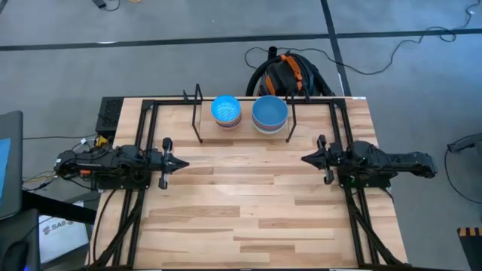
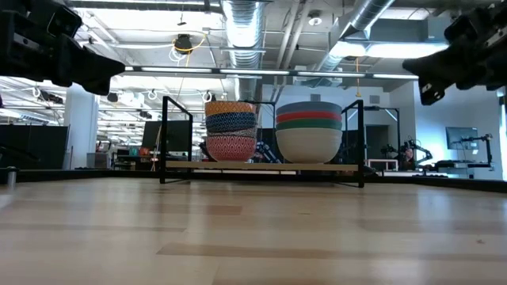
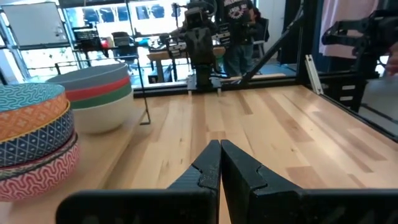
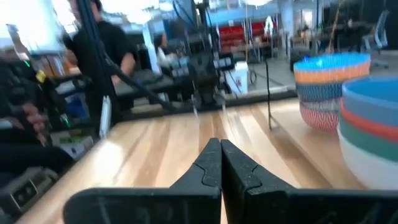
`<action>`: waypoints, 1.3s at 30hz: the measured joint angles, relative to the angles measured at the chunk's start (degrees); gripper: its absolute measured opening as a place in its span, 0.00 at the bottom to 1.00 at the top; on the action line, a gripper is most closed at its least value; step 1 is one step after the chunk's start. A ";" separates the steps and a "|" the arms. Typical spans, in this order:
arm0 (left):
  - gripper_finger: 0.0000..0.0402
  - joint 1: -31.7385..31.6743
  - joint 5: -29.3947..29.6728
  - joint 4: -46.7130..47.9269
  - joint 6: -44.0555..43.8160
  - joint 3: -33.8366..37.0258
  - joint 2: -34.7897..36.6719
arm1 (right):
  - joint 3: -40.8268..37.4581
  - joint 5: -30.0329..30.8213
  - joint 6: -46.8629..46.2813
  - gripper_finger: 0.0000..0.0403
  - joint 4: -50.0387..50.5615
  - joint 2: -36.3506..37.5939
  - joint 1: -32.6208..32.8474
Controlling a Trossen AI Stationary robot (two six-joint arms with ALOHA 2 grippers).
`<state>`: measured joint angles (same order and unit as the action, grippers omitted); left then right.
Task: Place and stack bowls onto a shelf
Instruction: Return to Home Position
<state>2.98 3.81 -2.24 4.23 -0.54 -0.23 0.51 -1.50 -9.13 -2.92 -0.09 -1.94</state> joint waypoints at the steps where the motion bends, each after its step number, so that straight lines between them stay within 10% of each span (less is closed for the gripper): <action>1: 0.00 0.00 -0.06 -0.02 -0.12 0.02 0.00 | 0.00 -0.08 0.00 0.04 -1.03 -0.08 -0.02; 39: 0.00 -0.03 -0.02 0.00 -2.32 0.15 -0.02 | -0.15 1.65 -1.46 0.16 1.09 -0.05 -2.34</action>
<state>2.96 3.79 -2.24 1.91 -0.38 -0.25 0.36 0.14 -10.59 -1.83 -0.14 -4.27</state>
